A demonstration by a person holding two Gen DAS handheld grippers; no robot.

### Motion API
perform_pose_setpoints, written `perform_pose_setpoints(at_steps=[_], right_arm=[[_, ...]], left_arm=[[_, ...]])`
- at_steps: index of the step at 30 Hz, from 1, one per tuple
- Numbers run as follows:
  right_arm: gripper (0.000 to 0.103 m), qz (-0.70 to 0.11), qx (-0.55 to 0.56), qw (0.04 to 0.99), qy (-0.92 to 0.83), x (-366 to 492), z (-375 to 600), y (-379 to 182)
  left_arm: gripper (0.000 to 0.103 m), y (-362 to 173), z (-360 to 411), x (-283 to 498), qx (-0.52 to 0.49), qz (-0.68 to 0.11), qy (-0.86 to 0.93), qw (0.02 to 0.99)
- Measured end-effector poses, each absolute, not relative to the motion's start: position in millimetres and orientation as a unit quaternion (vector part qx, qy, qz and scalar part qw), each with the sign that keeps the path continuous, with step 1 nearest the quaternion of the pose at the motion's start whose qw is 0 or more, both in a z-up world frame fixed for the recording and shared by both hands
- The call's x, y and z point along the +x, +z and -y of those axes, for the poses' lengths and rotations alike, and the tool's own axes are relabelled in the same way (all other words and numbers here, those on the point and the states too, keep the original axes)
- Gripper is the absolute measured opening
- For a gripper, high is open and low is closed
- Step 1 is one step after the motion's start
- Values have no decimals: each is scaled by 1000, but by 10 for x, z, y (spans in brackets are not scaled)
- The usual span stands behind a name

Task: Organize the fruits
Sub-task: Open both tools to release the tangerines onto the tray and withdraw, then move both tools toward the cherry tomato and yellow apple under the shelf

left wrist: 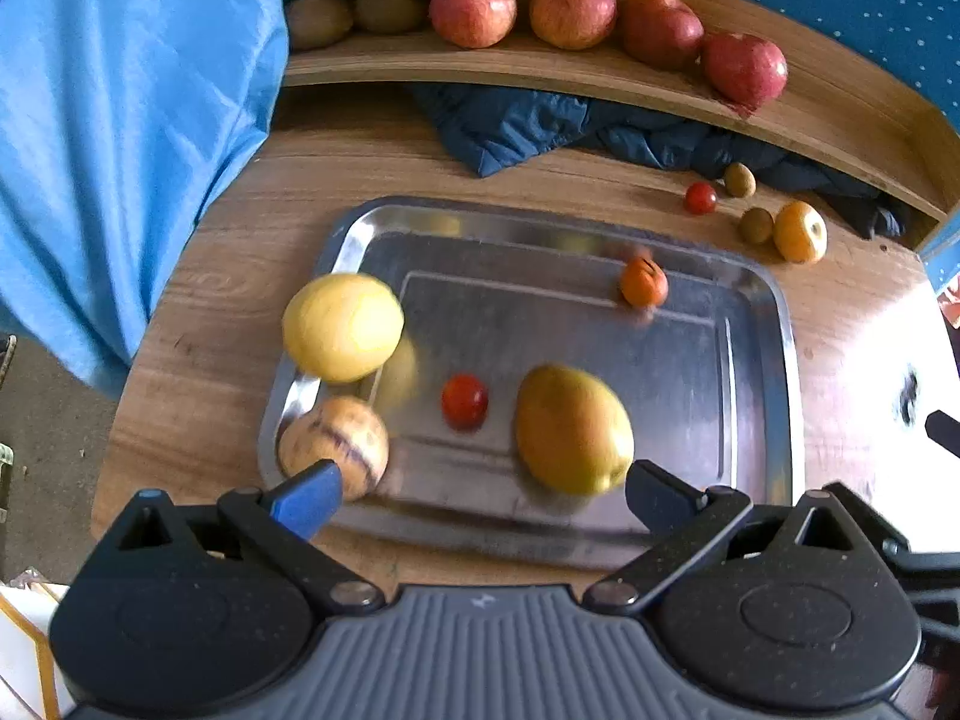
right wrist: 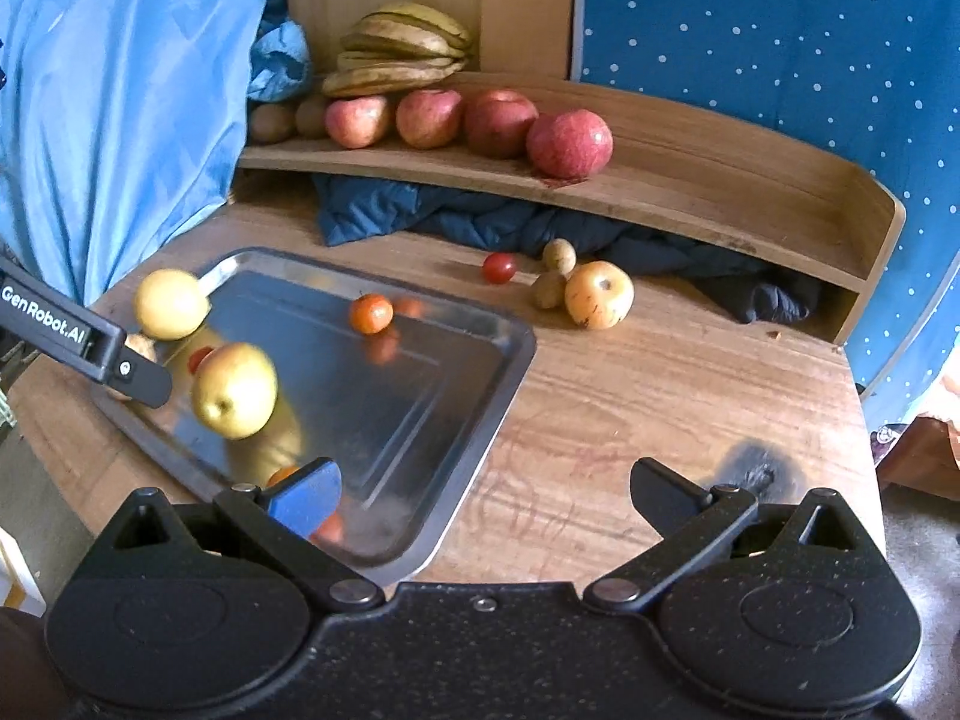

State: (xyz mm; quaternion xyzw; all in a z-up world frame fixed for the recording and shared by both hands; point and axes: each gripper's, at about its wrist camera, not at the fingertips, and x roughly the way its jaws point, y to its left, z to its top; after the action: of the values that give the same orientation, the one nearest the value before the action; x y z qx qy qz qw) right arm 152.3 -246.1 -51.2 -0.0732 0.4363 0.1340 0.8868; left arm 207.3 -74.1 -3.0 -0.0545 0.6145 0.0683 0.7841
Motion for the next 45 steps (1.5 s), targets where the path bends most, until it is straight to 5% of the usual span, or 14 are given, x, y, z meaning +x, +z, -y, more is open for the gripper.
perform_pose_setpoints(at_steps=[18, 45], right_arm=[[102, -392, -36, 917, 67, 2032, 2744, -400], [102, -459, -55, 887, -4, 2637, 2792, -809]], left_arm=[[102, -154, 927, 2928, -31, -602, 38, 797], [102, -715, 1258, 3910, -11, -622, -54, 781]])
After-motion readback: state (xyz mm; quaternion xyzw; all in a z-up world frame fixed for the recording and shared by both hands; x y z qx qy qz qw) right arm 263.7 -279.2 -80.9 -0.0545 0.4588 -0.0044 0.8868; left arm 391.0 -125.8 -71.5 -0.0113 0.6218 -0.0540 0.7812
